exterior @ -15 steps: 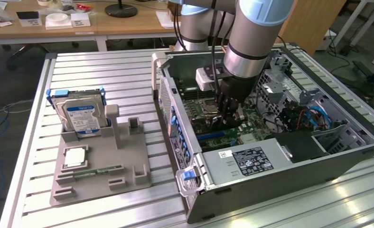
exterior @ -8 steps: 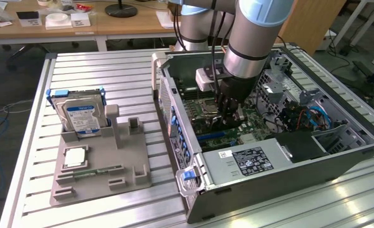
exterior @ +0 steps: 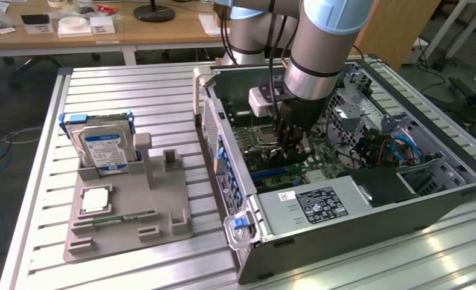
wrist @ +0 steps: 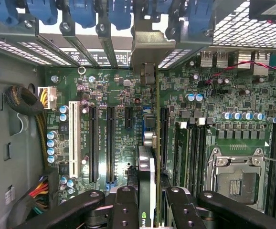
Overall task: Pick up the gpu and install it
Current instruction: 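Insert the gpu into the slot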
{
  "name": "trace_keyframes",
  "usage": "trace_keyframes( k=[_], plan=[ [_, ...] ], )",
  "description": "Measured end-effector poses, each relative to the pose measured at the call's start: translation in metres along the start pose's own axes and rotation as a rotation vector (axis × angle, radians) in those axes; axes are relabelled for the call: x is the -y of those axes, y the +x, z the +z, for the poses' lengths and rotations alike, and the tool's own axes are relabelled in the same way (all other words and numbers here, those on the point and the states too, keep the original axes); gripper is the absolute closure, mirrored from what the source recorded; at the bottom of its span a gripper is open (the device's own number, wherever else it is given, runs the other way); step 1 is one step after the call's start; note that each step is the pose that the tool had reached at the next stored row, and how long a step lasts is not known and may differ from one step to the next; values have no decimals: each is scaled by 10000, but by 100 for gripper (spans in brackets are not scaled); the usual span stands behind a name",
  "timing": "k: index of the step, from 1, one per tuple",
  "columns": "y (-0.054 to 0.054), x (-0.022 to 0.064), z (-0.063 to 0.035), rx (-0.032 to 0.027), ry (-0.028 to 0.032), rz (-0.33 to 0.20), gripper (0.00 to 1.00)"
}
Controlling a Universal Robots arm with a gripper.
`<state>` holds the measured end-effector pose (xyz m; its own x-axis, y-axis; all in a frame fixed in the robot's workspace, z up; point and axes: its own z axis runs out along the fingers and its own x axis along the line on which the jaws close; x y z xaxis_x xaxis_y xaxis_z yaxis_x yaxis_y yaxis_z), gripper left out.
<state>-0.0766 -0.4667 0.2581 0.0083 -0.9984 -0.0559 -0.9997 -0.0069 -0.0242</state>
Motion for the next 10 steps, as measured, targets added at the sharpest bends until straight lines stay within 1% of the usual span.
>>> trace_keyframes(
  k=[4, 10],
  plan=[
    [1, 0, 6, -31, 0, -1, 73],
    [0, -9, 6, -30, 1, 1, 73]
  ],
)
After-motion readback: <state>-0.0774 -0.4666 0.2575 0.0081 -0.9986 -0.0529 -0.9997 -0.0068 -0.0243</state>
